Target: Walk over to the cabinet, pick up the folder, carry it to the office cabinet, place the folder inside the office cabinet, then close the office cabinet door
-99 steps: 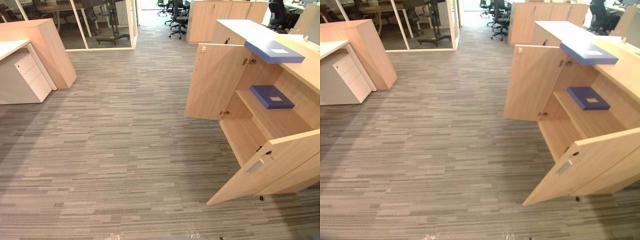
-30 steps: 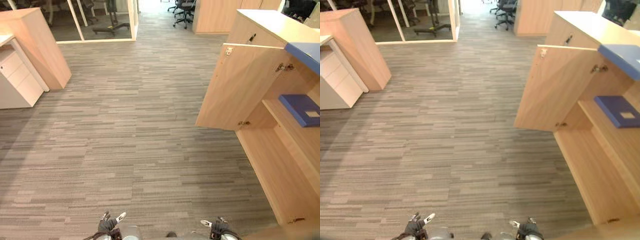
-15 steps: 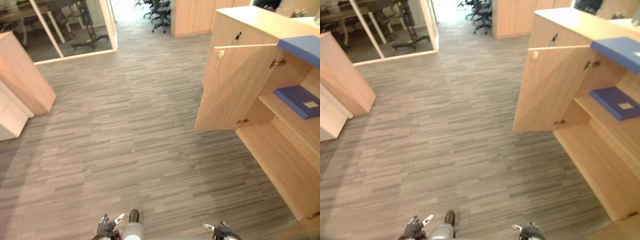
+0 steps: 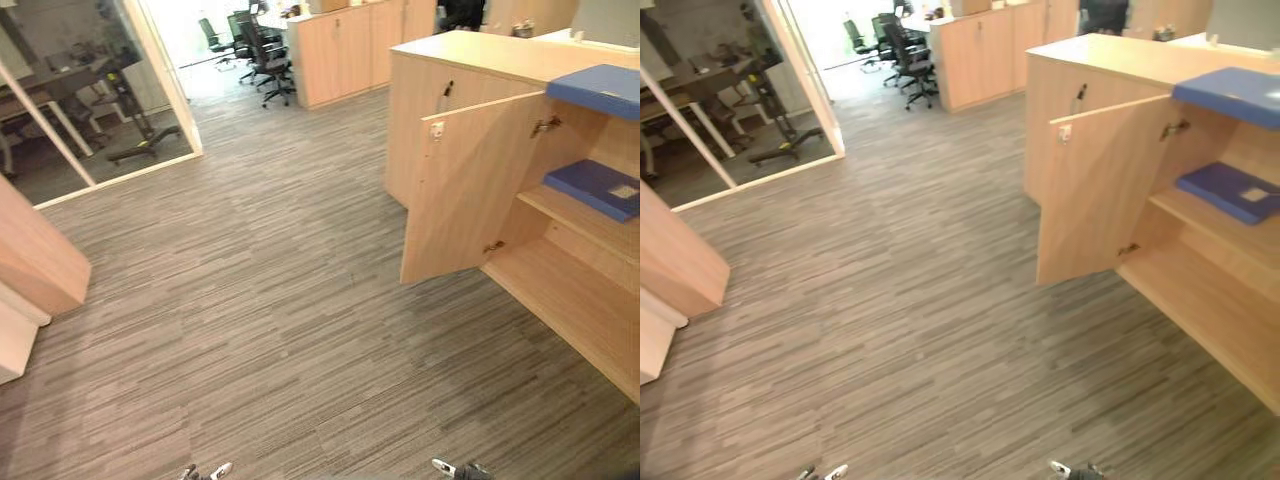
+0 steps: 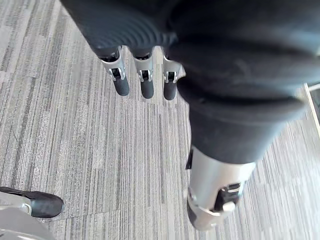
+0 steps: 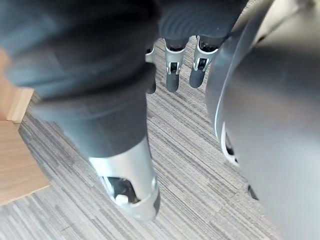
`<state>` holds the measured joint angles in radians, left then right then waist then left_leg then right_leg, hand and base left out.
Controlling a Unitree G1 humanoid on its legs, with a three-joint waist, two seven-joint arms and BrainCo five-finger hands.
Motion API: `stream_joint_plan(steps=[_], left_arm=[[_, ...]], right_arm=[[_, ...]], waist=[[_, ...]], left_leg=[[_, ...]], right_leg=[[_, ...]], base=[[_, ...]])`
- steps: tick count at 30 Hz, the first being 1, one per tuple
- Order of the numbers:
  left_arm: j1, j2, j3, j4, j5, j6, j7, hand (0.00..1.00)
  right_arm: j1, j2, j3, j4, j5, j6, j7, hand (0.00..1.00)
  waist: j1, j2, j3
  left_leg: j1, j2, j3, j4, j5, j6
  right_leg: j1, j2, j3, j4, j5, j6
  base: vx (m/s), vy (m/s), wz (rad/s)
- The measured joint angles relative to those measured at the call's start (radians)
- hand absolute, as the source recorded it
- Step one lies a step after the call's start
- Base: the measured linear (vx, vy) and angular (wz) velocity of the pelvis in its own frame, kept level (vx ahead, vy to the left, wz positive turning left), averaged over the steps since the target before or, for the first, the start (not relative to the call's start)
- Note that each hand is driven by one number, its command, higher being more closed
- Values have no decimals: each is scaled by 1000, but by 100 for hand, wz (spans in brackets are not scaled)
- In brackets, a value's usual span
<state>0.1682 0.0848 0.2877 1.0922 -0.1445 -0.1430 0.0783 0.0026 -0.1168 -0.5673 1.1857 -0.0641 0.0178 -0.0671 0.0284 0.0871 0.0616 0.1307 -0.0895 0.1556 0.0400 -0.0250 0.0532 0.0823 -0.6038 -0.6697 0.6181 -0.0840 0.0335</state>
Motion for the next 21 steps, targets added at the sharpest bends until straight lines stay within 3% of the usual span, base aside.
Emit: stream_joint_plan(steps=[1, 3, 4, 6, 8, 13, 17, 19, 21], left_arm=[[-8, 1, -14, 7, 11, 1, -3, 0], [-26, 0, -19, 43, 18, 7, -5, 0], [-42, -11, -17, 75, 18, 17, -7, 0], [-70, -20, -6, 91, 25, 22, -6, 0], [-112, -21, 38, 72, 35, 19, -6, 0], [-102, -19, 112, 41, 35, 20, 7, 0], [-92, -14, 119, 34, 35, 21, 13, 0], [-89, -6, 118, 34, 35, 22, 15, 0], [-79, -6, 114, 33, 33, 25, 25, 0]], right_arm=[[-22, 5, 9, 5, 2, 0, 0, 0], [-47, 13, 64, 5, 8, -3, 0, 0], [-54, 12, 101, -7, 15, -10, 0, 0], [-55, 13, 137, -24, 26, -21, -1, 0], [-20, 17, 152, -22, 27, -20, -1, 0], [36, 23, 175, -18, 27, -21, -1, 0], [51, 30, 173, -13, 44, -20, 1, 0], [47, 35, 189, -14, 45, -25, -2, 0], [47, 35, 207, -15, 46, -27, -3, 0]], waist=[[-3, 6, 28], [-2, -23, 49], [-3, -24, 51], [-19, -25, 57], [-26, -55, 71], [-34, -79, 71], [-36, -77, 49], [-35, -73, 45], [-31, -74, 44]], left_leg=[[27, 35, 32, -4, -3, -4], [46, 48, 94, -7, -19, -33], [48, 57, 135, -25, -19, -41], [43, 64, 153, -48, -8, -55], [47, 77, 131, -73, 9, -75], [42, 102, 62, -92, 11, -74], [-59, 172, 44, 115, -94, -99], [-156, 250, 76, 369, -179, -127], [-218, 319, 95, 625, -189, -144]], right_leg=[[-33, 67, -13, 17, -59, 32], [-66, 119, -44, -15, -92, 40], [-80, 148, -44, -59, -115, 42], [-87, 176, -43, -99, -123, 35], [-83, 204, -46, -118, -133, 17], [-45, 261, -106, -193, -141, 19], [12, 348, -149, -318, -121, 29], [39, 411, -133, -379, -99, 12], [83, 454, -78, -422, -84, 16]], base=[[-61, -140, -91], [-85, -163, -125], [-90, -129, -126], [-81, -111, -61], [-105, -91, -10], [-38, -48, 20], [74, -61, 29], [115, -54, -27], [193, -27, -81]])
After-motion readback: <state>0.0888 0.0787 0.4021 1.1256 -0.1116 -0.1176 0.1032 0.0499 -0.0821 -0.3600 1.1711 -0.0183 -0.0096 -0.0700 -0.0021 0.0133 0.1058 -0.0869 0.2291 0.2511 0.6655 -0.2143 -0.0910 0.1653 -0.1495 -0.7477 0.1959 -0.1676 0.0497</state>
